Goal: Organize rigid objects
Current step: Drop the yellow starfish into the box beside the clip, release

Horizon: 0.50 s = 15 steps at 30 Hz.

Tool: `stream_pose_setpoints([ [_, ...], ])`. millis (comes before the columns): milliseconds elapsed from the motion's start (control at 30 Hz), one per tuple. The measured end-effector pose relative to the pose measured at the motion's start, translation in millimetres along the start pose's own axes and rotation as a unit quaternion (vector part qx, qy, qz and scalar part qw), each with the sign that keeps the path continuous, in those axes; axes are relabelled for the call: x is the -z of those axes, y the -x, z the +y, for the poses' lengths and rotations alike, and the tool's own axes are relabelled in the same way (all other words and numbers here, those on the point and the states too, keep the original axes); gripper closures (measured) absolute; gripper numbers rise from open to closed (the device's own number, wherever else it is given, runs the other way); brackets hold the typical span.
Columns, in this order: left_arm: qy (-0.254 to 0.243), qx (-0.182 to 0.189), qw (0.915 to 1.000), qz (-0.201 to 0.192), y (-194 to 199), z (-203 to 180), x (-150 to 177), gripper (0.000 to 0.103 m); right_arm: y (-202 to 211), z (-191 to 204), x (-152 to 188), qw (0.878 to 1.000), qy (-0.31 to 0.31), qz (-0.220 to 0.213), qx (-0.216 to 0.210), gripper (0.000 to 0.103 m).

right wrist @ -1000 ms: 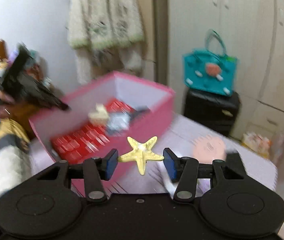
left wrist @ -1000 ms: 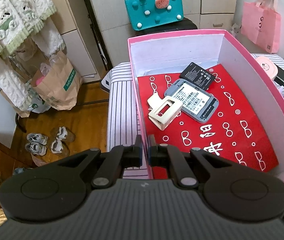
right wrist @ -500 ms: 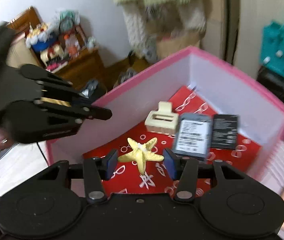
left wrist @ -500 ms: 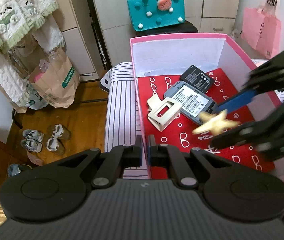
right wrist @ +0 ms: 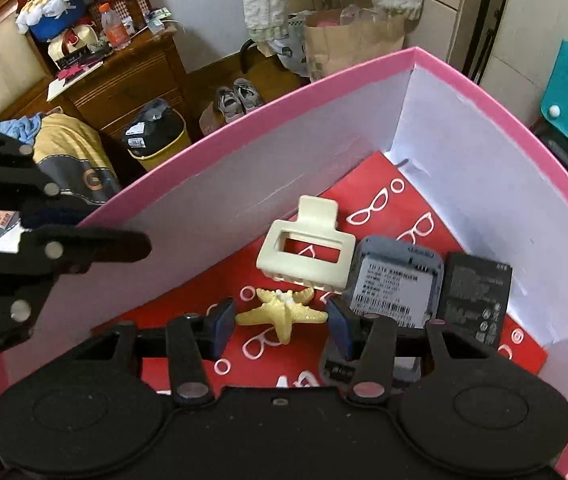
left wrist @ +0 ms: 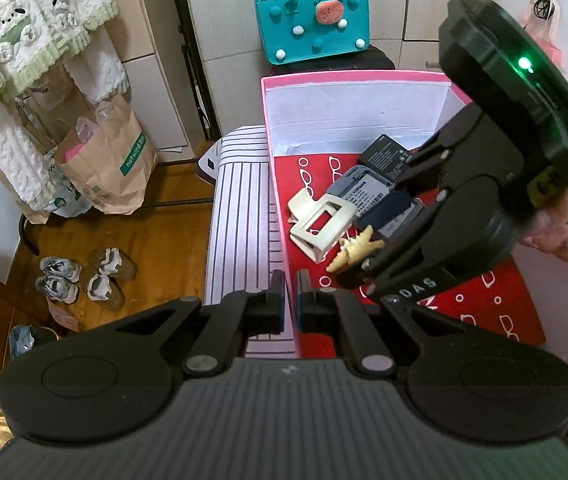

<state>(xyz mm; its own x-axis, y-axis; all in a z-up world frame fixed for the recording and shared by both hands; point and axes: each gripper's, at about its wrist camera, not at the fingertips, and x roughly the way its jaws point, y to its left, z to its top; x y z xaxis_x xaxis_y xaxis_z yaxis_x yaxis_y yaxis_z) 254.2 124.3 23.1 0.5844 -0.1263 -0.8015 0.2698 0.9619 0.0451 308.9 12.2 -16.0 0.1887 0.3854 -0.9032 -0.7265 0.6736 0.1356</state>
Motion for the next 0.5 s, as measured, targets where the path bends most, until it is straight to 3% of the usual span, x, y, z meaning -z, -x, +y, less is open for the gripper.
stream_pose_setpoints([
  [167,-0.006,-0.004,1.0000,-0.001,0.9,-2.9,0.9,0.099,13.1,-5.7,6.5,1.000,-0.008,-0.011,-0.020,0.047],
  [367,-0.008,-0.006,0.9999,-0.003,0.7,-3.3,1.1,0.099,73.3,-8.9,31.6,0.996,-0.016,-0.087,-0.033,0.041],
  [500,-0.008,-0.006,0.9999,-0.004,0.8,-3.5,0.9,0.099,119.4,-8.7,61.8,0.989,-0.022,-0.145,-0.018,0.041],
])
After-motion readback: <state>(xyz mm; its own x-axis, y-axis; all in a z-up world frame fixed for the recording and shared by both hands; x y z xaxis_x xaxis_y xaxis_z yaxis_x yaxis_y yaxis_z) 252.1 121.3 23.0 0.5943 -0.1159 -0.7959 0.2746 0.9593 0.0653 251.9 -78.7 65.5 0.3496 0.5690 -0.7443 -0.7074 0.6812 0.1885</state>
